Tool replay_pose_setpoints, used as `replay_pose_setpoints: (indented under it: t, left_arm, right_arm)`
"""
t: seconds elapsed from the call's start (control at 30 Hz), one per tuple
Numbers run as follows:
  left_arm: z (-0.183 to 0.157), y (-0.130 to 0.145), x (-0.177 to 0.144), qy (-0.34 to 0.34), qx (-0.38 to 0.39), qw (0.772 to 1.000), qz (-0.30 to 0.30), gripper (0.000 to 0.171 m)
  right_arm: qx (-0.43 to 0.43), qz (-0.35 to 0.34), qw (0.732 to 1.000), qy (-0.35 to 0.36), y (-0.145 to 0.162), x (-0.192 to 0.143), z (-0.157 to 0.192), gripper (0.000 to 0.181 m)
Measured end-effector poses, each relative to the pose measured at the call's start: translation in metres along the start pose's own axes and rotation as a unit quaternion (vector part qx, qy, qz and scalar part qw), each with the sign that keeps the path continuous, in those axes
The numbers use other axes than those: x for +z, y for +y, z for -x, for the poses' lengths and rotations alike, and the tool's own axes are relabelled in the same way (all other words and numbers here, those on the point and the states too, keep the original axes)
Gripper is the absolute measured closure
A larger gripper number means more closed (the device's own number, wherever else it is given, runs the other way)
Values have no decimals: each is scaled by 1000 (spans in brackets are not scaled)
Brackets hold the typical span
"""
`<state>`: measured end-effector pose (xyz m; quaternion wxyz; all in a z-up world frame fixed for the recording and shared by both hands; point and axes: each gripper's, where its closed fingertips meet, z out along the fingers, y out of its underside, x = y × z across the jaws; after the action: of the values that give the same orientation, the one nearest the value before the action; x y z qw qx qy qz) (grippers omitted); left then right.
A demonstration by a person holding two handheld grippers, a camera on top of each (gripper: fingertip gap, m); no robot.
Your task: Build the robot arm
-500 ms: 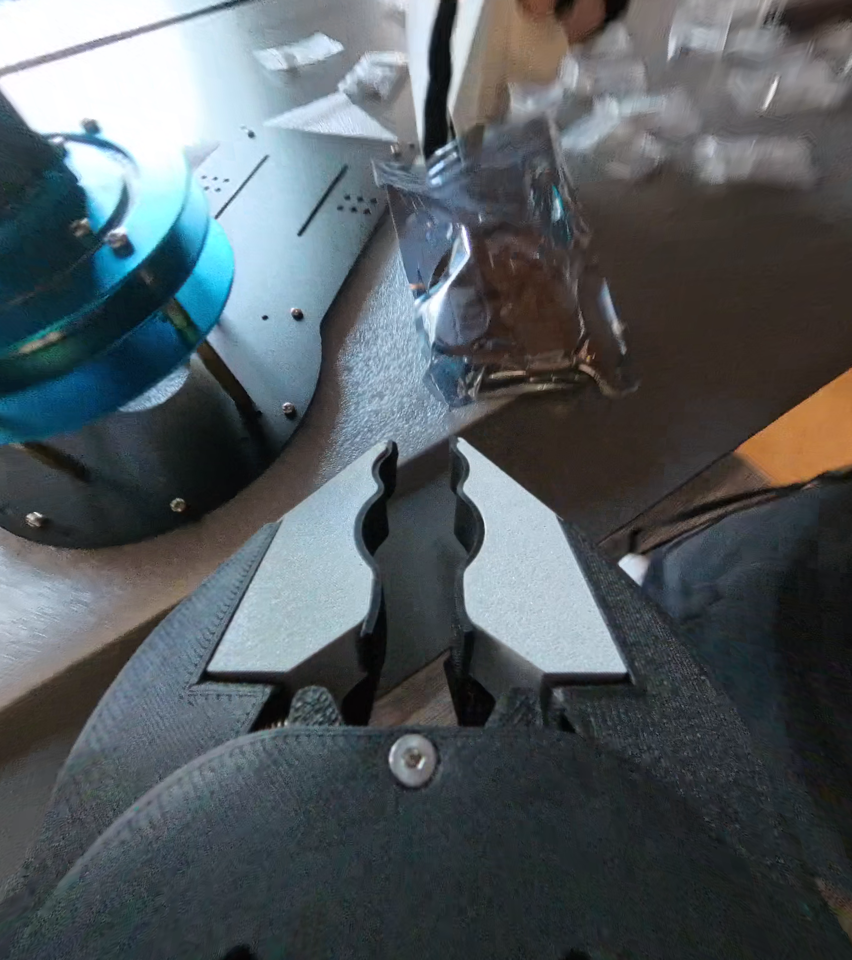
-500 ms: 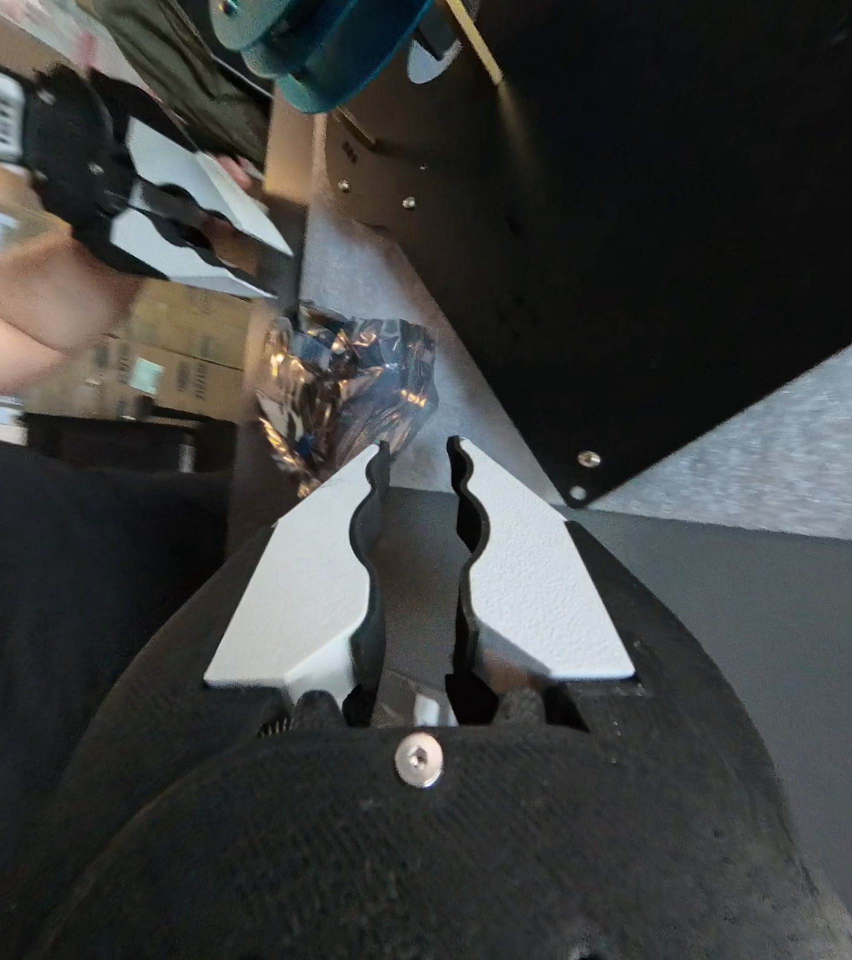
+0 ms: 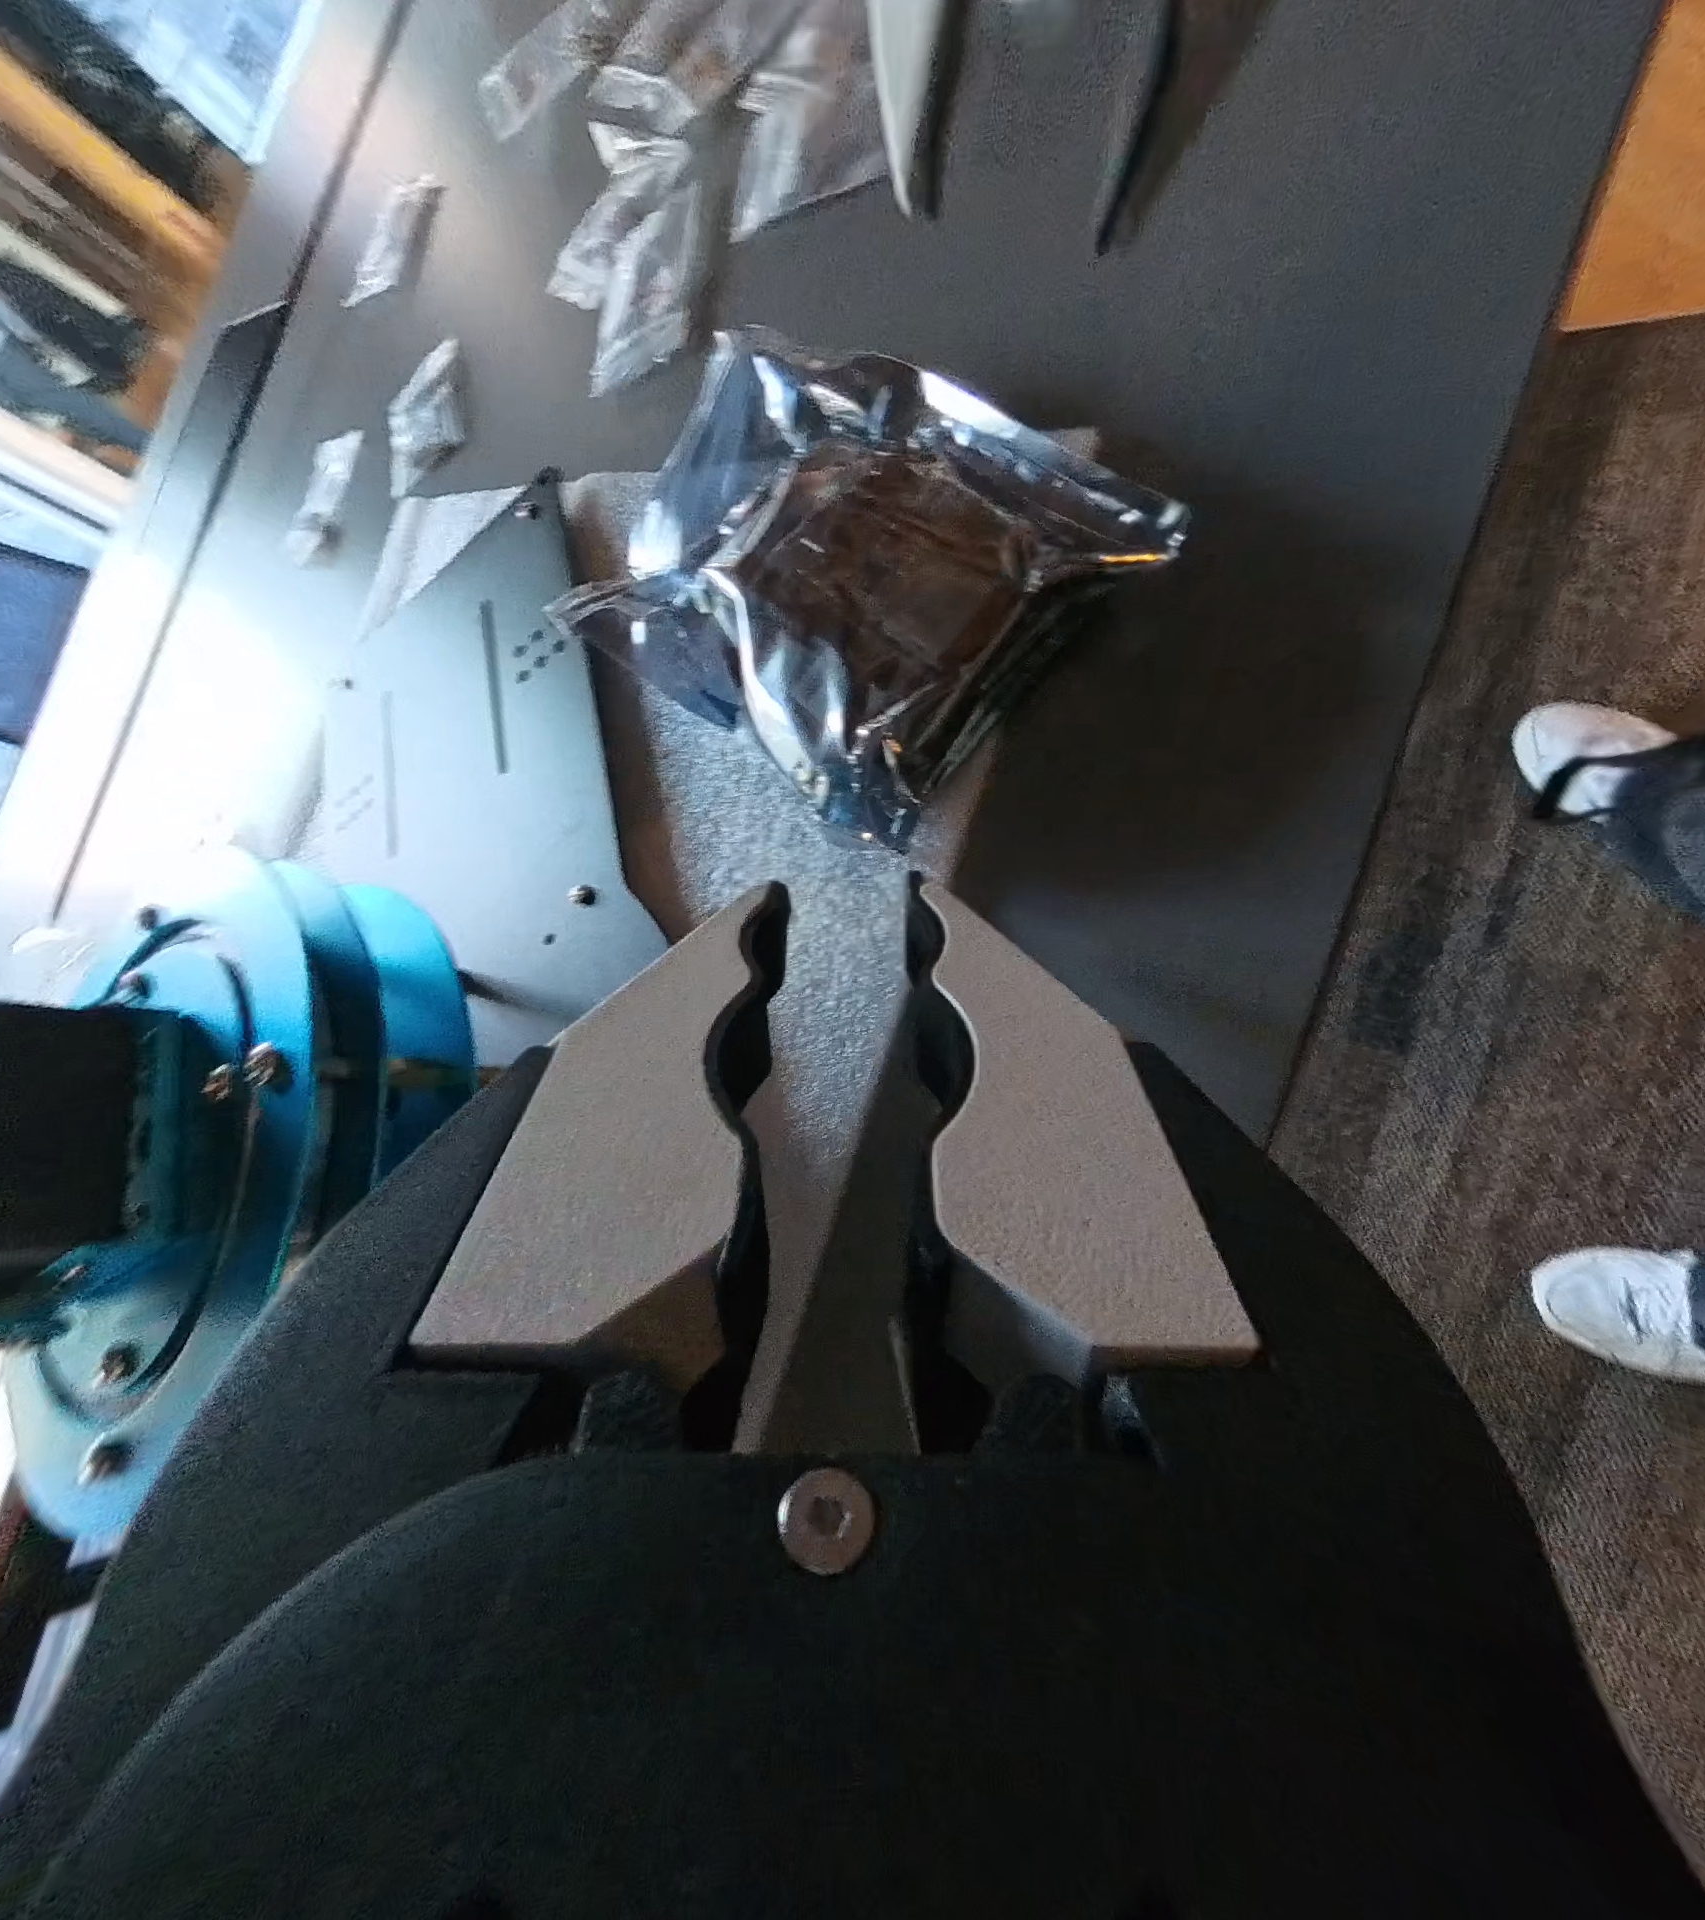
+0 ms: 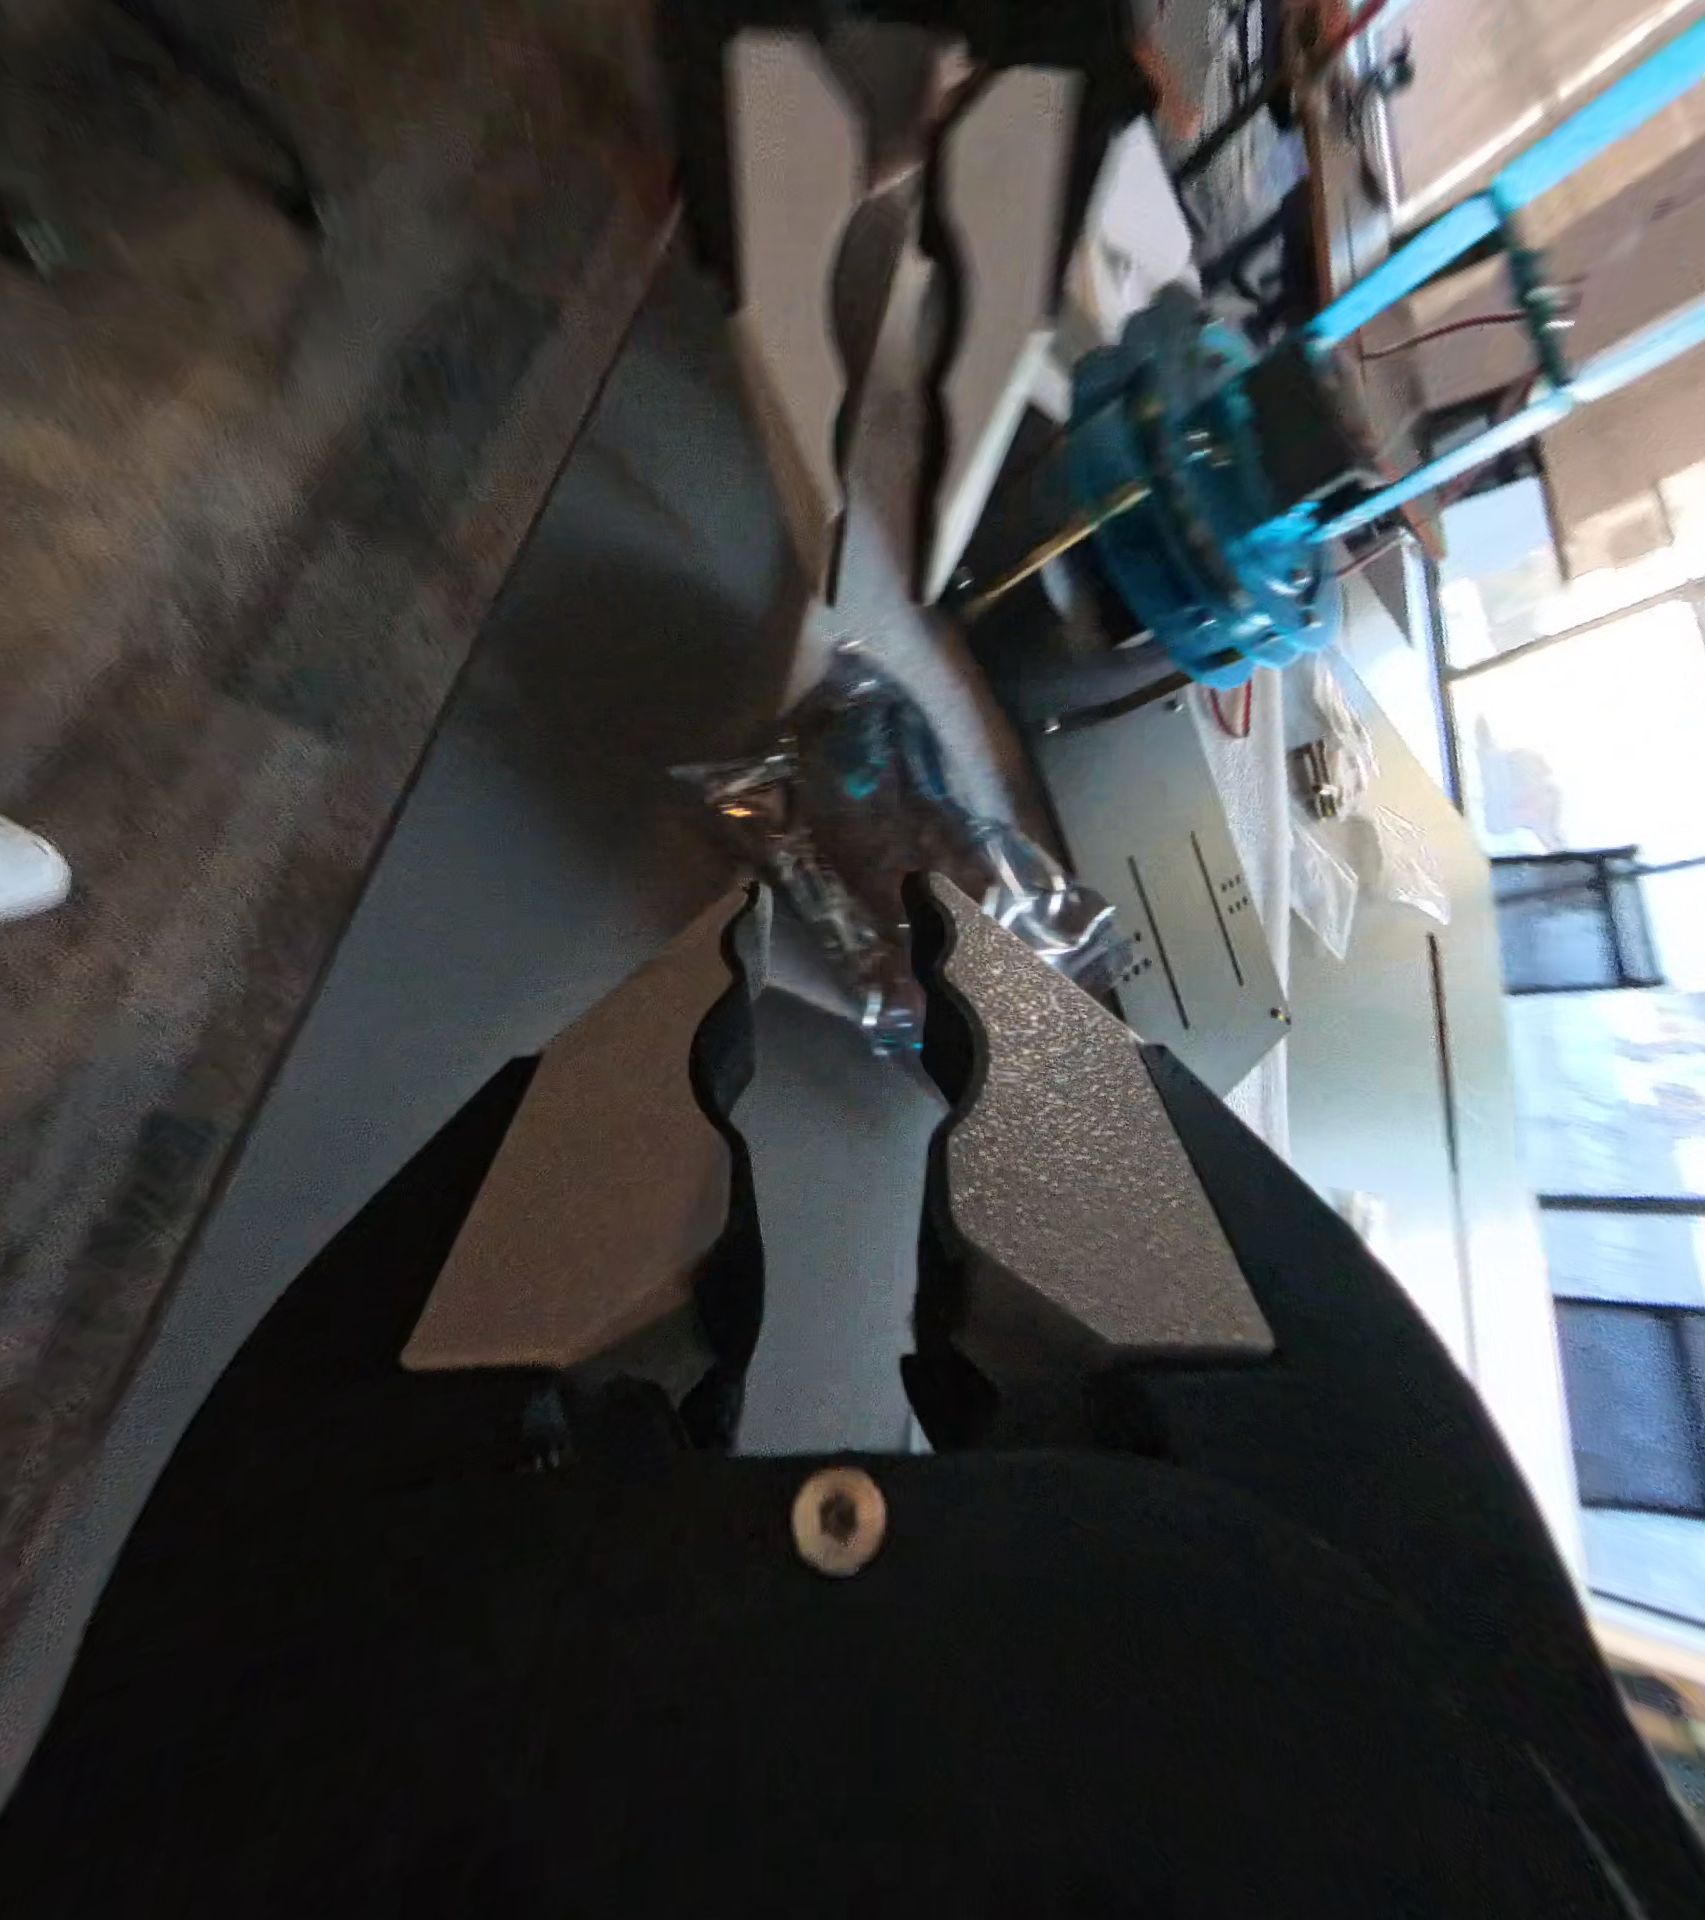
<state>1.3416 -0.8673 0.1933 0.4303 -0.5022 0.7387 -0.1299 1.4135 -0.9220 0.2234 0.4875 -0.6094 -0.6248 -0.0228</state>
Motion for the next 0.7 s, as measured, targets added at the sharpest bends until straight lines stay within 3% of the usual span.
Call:
replay_pose_setpoints:
  t: [0.07,0.13,0.23,0.3,0.37,0.5,0.7]
  left_arm:
    - [-3,3,5,17,12,1000,3,146]
    - [-7,0,6,38,5,999,-14,147]
    - [-11,-1,10,65,-28,997,-27,149]
    - [-11,-1,12,71,-44,996,-35,151]
    - [-10,-1,13,75,-57,995,-34,151]
    - [-8,2,9,54,-35,997,-31,147]
    - [1,-10,-5,-32,42,997,-61,154]
  right_arm:
    - [-18,31,999,13,-2,12,21,153]
    - [-21,45,997,57,-5,20,19,155]
    - [-50,82,993,61,2,32,24,157]
    - [-72,97,991,55,5,37,27,175]
    - [-92,93,989,68,3,40,24,178]
    - [-99,46,992,66,-7,34,18,181]
    - [0,-49,998,40,-19,15,-1,181]
